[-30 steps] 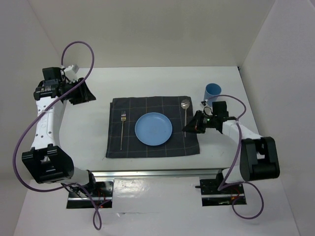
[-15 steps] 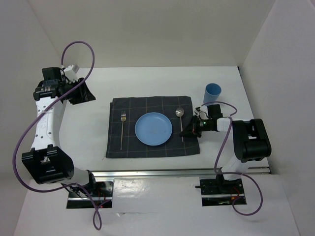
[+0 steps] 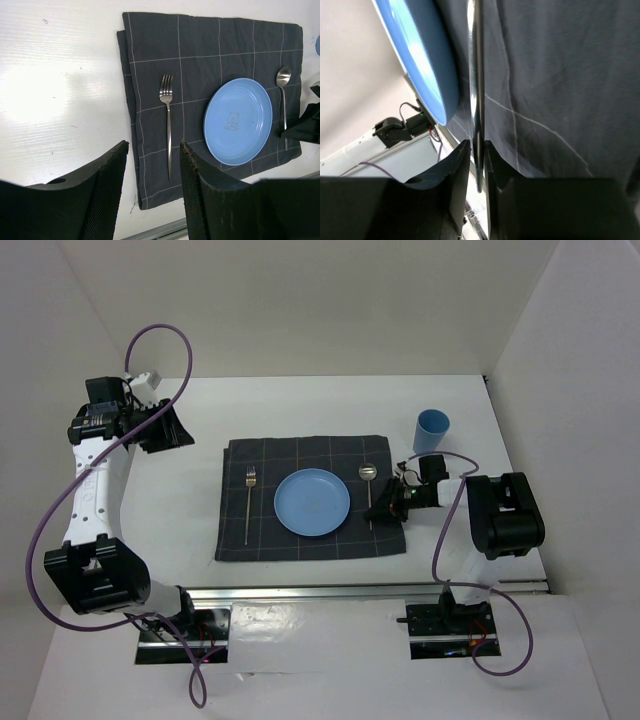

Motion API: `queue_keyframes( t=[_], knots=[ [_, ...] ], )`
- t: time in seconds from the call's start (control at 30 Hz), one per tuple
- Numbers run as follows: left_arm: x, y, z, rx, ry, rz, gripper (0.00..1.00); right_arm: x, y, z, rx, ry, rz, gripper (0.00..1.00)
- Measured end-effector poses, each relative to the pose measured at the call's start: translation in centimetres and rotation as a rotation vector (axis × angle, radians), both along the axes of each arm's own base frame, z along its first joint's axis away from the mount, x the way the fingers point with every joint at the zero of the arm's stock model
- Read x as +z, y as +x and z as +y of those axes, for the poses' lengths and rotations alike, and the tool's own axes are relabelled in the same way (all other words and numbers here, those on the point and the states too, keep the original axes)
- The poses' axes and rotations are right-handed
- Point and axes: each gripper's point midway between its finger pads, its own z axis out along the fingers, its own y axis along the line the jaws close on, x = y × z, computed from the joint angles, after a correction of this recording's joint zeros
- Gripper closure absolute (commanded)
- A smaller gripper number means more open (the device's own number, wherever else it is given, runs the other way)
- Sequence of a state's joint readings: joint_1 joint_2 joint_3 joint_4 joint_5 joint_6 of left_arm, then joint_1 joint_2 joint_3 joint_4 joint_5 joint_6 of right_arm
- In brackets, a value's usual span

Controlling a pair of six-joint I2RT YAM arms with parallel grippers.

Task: Set the dinner table for one person

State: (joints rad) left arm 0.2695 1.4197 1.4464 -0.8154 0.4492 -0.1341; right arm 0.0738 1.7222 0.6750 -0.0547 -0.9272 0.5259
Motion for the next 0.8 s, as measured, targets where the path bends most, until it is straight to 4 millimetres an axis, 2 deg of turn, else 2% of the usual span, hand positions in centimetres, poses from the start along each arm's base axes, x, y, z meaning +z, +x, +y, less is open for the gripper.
queue_keyframes(
  t=[0.1,0.3,0.47,0.8],
  knots=[
    [0.0,0.0,0.0,0.0,0.0,0.0,0.46,-0.3,0.2,-0.2,-0.008,-0.021,-0.001,0.68],
    [0.0,0.0,0.0,0.0,0.0,0.0,0.46,-0.6,0.5,-0.6,-0.012,-0.059,-0.009,0.64],
    [0.0,0.0,0.0,-0.001,0.0,0.0,0.46,-1.1,0.3,-1.1,-0.022,-0.111,0.004,0.55],
    [0.0,0.0,0.0,-0.001,0.0,0.0,0.46,-0.7,0.2,-2.0,-0.029,-0.184,-0.003,0.53]
  ],
)
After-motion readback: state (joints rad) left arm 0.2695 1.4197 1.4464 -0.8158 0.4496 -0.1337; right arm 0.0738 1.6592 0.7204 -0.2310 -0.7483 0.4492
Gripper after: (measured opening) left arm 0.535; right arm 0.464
